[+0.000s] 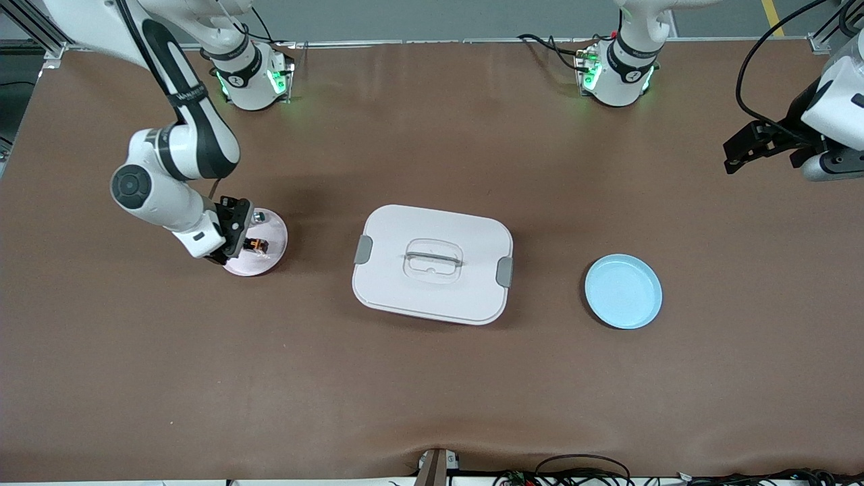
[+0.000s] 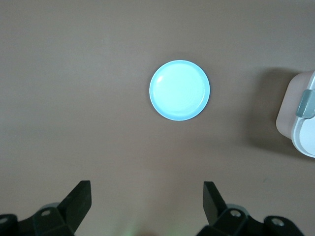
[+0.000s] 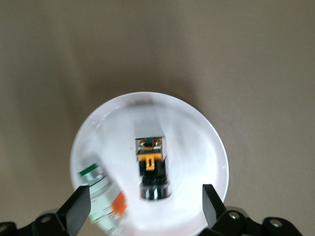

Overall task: Transfer orange switch to right arm and place
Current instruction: 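Open the right gripper and raise it away from the plate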

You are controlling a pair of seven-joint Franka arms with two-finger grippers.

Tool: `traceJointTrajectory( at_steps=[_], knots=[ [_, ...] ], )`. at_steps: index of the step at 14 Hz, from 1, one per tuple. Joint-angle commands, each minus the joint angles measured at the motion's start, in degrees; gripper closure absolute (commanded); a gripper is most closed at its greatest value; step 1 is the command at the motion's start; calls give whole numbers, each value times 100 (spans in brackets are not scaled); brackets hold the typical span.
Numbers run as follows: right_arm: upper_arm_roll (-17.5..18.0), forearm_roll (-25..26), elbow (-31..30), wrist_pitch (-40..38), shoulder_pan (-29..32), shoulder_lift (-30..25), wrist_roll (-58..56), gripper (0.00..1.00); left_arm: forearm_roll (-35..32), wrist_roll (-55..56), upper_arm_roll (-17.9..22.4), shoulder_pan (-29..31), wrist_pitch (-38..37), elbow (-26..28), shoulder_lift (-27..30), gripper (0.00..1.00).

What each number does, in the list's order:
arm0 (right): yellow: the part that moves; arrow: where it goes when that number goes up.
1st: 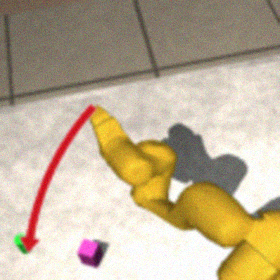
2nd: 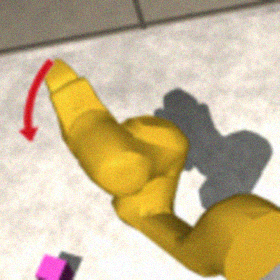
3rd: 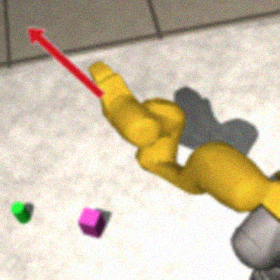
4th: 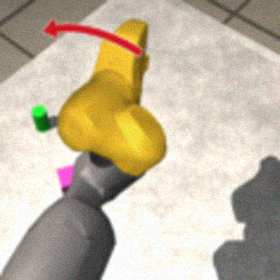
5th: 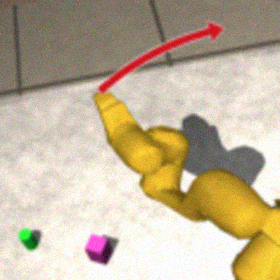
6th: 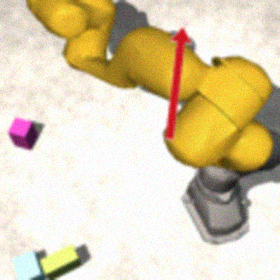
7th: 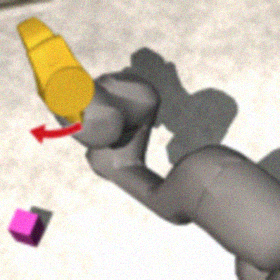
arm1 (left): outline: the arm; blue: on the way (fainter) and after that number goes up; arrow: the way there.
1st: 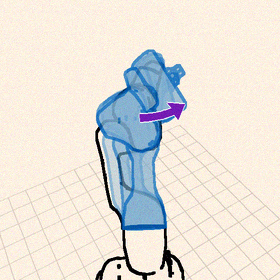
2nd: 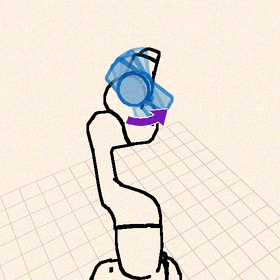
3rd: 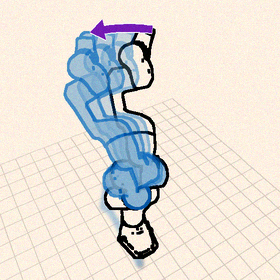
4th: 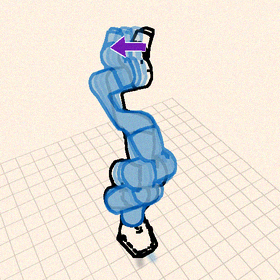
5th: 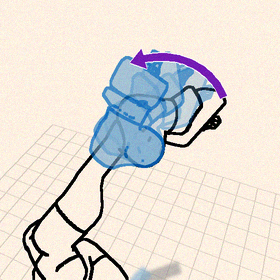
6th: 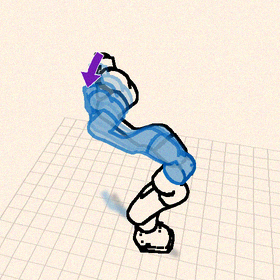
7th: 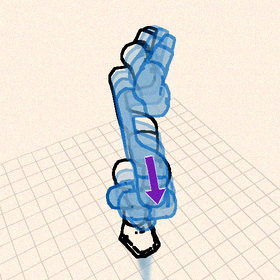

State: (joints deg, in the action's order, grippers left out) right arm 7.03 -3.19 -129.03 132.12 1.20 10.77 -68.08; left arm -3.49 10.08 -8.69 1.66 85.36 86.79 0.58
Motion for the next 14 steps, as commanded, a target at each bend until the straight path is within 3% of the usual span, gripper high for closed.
traceJointTrajectory(
  at_steps=[1, 4, 8, 14],
  knots=[
    [70, 125, 806, -1306, 91, -137, 1510, 0, 103, -103, 34, 18, 51, 101, 144, 0],
    [70, 475, 1870, -2067, 100, -163, 2640, 0, 111, -112, 34, 27, 51, 101, 144, 0],
    [53, 538, 3451, -3252, 460, 3, 4098, 0, 111, -103, 34, 18, 60, 101, 144, 0],
    [53, 539, 4421, -3692, 776, 74, 5205, 0, 111, -103, 34, 18, 60, 101, 153, 0]
  ],
)
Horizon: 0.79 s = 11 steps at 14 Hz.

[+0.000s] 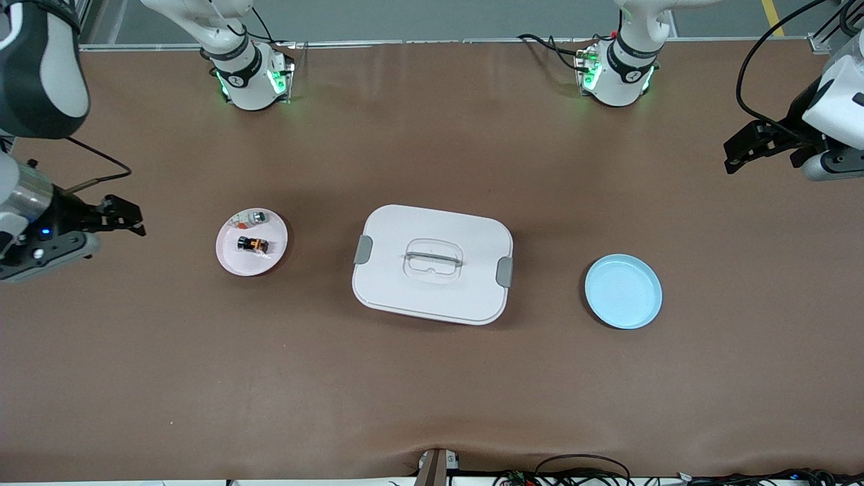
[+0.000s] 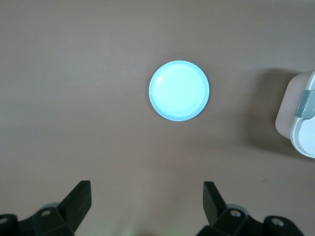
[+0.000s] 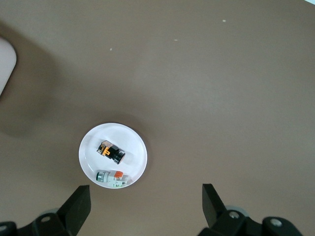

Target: Transfer orange switch to right arm and place

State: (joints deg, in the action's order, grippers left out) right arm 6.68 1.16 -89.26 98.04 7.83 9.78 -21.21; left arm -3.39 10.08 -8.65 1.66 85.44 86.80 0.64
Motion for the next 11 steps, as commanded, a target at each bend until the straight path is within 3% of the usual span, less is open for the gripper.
traceJointTrajectory(
  at_steps=[1, 5, 8, 11],
  knots=[
    [79, 104, 541, -485, 140, 164, 783, 0, 102, -103, 30, 18, 52, 109, 164, 0],
    [71, 104, 682, -986, 254, 94, 1890, 0, 102, -103, 30, 18, 17, 109, 199, 0],
    [88, 113, 1304, -1882, 509, 111, 1989, 0, 102, -103, 22, 9, 8, 109, 199, 0],
    [79, 104, 1412, -2087, 641, 68, 1989, 0, 225, -103, 22, 18, 25, 100, 199, 0]
  ],
)
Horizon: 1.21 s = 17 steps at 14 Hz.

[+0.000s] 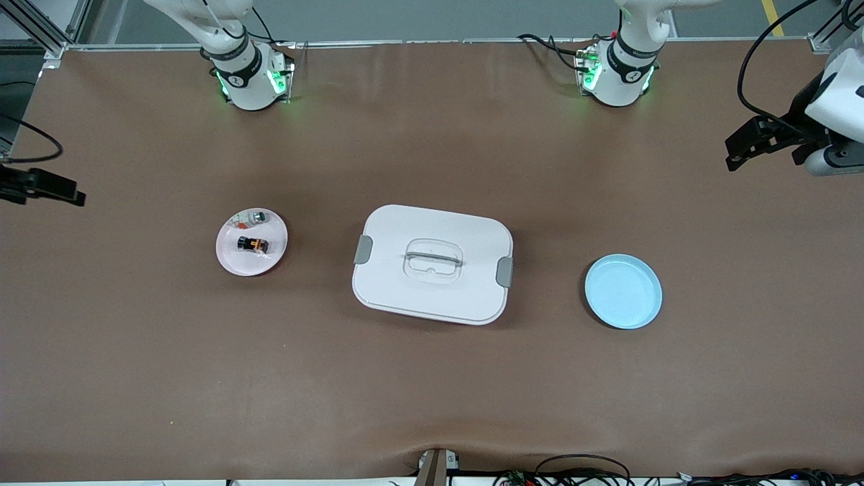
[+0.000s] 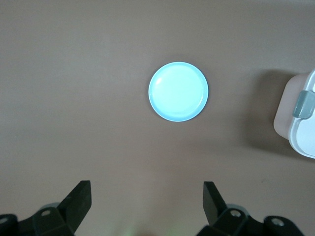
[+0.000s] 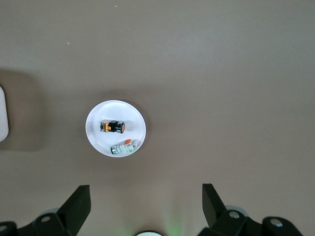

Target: Transfer orange switch to right arm and place

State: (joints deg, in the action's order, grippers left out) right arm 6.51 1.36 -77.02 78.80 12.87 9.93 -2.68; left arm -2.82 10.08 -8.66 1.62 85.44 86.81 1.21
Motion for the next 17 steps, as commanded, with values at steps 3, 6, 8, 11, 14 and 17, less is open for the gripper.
traceJointTrajectory(
  at_steps=[3, 6, 8, 11, 14, 17],
  knots=[
    [-17, 57, 144, -252, 85, -270, 127, 0, 177, -112, 22, 23, 17, 108, 143, 0],
    [-718, -12, -49, -261, -485, -509, 136, 0, 177, -112, 31, 23, 17, 108, 151, 0],
    [-1028, -22, -49, -339, -758, -545, 145, 0, 177, -112, 31, 32, 17, 108, 152, 0],
    [-968, -22, -268, -261, -803, -843, 337, 0, 177, -112, 31, 32, 8, 108, 196, 0],
    [-854, -22, -453, -130, -856, -1001, 373, 0, 177, -112, 31, 93, 8, 108, 204, 0],
    [-844, -22, -1461, 607, -847, -1606, 373, 0, 177, -112, 31, 93, 8, 117, 204, 0]
  ],
)
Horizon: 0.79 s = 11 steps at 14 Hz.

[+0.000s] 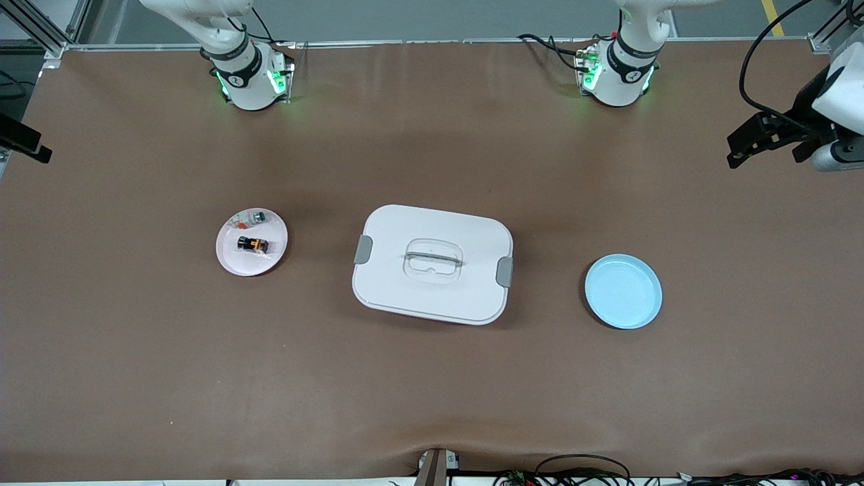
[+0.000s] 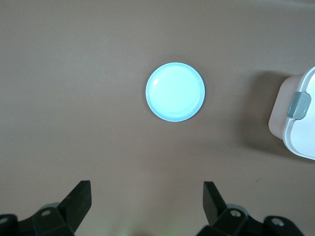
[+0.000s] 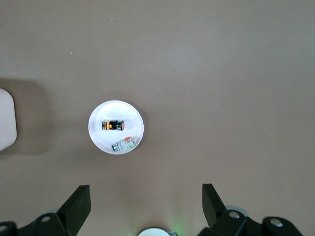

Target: Transfer orange switch to right arm and place

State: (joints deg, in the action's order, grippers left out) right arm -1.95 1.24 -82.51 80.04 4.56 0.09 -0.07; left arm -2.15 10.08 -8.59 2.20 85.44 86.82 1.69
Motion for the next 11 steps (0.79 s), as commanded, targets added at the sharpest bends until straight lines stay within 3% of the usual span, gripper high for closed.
traceJointTrajectory(
  at_steps=[1, 9, 11],
  knots=[
    [11, -9, -1099, 591, -25, -728, 112, 0, 110, -112, 24, 34, 8, 116, 156, 0],
    [89, -18, -1092, 565, -297, -765, 840, 0, 110, -112, 16, 26, 8, 116, 138, 0],
    [90, -219, -1092, 575, -289, -765, 1070, 0, 110, -112, 7, 26, 8, 124, 138, 0]
  ],
)
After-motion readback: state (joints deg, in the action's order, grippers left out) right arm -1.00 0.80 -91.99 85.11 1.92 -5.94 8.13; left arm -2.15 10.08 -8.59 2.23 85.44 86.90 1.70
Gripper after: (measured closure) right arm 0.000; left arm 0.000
